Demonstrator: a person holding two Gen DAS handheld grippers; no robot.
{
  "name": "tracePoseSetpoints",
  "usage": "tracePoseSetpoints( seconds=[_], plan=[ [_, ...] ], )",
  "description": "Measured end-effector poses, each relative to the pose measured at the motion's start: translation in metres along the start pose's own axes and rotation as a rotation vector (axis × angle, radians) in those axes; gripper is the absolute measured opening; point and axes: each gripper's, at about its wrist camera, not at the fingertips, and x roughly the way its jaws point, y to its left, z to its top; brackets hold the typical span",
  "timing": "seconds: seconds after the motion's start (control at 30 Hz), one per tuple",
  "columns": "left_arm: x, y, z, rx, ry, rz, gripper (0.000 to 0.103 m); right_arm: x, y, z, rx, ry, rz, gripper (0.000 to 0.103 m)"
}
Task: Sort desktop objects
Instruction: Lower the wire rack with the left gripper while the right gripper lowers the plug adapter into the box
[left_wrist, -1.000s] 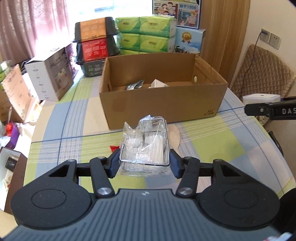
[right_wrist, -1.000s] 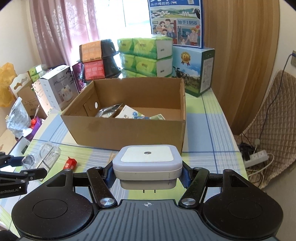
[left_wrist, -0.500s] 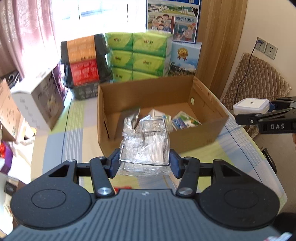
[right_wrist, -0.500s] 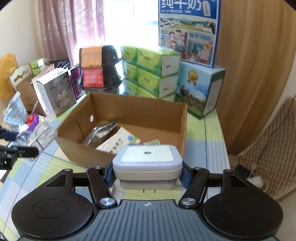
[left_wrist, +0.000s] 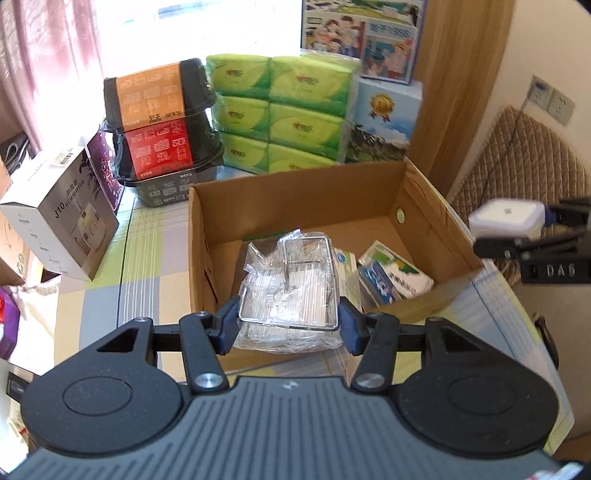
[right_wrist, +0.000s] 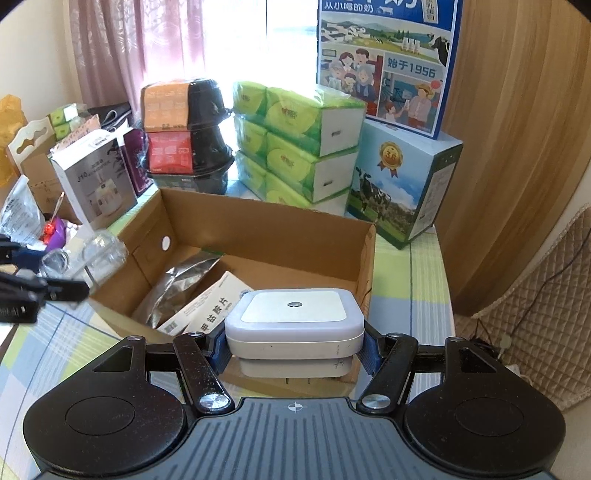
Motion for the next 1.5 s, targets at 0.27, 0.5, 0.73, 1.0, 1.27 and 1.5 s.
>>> tracePoseSetpoints(
  seconds=[0.27,0.5,0.73,1.0,1.27,1.5],
  plan=[
    [0.020,0.008,0.013,-0.009,0.022,0.003,0.049,0.019,-0.005,0.002,-0.020,0.026,-0.015,0.062],
    [0.044,0.013,0.016,-0.022,0.056,0.009,0.049,0.035,-0.012,0.010,0.023,0.056,0.007,0.062],
    [0.064,0.020,0.020,-0.038,0.071,0.016,0.049,0.050,-0.017,0.021,0.058,0.073,0.005,0.062],
    [0.083,0.016,0.020,-0.029,0.083,0.018,0.049,0.061,-0.012,0.023,0.046,0.081,0.005,0.062],
    [0.093,0.015,0.022,-0.021,0.079,0.028,0.053,0.071,-0.011,0.023,0.046,0.090,0.003,0.062],
    [0.094,0.020,0.021,-0.042,0.062,0.018,0.067,0.075,-0.011,0.020,0.048,0.095,-0.001,0.062]
  ],
)
